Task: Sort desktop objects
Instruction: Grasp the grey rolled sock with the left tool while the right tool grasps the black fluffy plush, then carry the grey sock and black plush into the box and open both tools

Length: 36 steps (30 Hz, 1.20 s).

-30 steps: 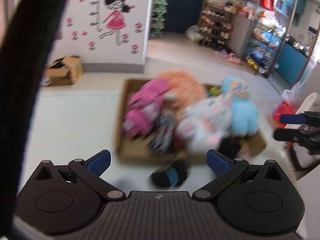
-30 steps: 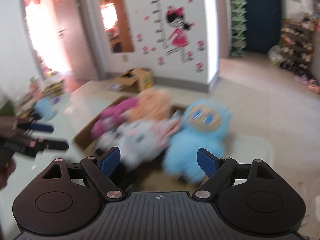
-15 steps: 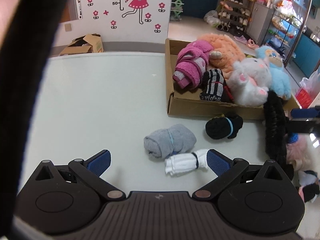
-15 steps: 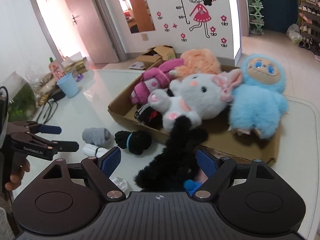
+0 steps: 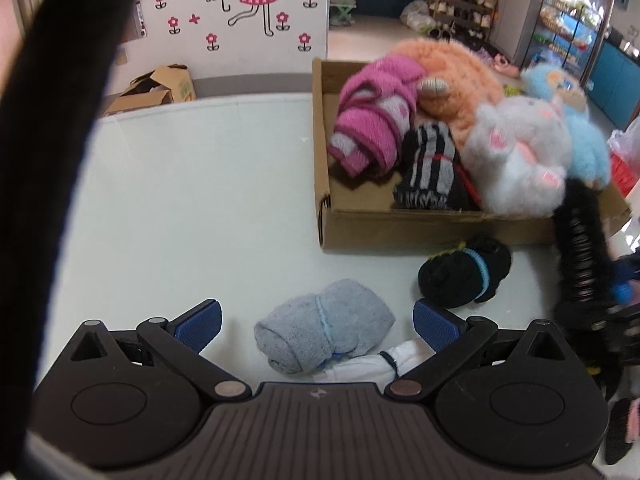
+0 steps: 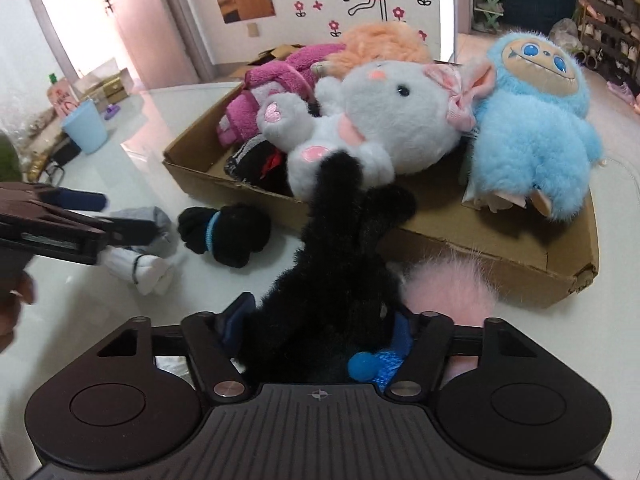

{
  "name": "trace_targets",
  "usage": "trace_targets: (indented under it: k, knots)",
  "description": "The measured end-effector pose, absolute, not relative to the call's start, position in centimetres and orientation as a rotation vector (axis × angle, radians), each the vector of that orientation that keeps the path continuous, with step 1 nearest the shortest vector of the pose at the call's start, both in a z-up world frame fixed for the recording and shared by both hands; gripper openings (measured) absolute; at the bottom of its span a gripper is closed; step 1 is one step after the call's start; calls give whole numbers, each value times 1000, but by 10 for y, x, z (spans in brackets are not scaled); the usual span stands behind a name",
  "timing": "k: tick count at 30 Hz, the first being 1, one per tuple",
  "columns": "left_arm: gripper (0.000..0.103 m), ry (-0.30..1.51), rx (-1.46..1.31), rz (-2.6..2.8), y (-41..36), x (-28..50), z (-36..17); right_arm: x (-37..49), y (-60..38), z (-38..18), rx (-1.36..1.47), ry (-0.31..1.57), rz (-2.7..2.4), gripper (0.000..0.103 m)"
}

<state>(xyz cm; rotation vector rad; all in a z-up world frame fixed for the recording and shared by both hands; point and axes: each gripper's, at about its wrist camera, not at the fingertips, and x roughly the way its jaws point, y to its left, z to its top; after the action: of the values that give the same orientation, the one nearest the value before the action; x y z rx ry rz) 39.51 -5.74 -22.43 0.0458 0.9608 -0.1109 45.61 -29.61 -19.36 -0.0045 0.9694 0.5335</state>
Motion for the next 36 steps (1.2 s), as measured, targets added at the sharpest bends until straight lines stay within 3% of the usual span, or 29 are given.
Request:
trace_targets:
  k: [3, 8, 11, 19, 25, 36]
  knots:
    - [90, 996, 21, -111, -55, 395, -233, 453, -308, -186, 55, 969, 570, 56]
    - [84, 990, 33, -84, -55, 387, -235, 450, -311, -184, 36, 973, 572, 54]
    - [67, 991, 38, -83, -56, 379, -230, 451, -303, -188, 10, 975, 568, 55]
    - [61, 999, 1, -75, -44, 360, -225, 454, -272, -202, -138, 965, 538, 66]
    - [60, 984, -57, -67, -28, 344, -212, 446, -275, -189, -107, 951, 584, 48]
    - [61, 939, -54, -70, -35, 329, -181, 433, -301, -148, 53, 930, 665, 48]
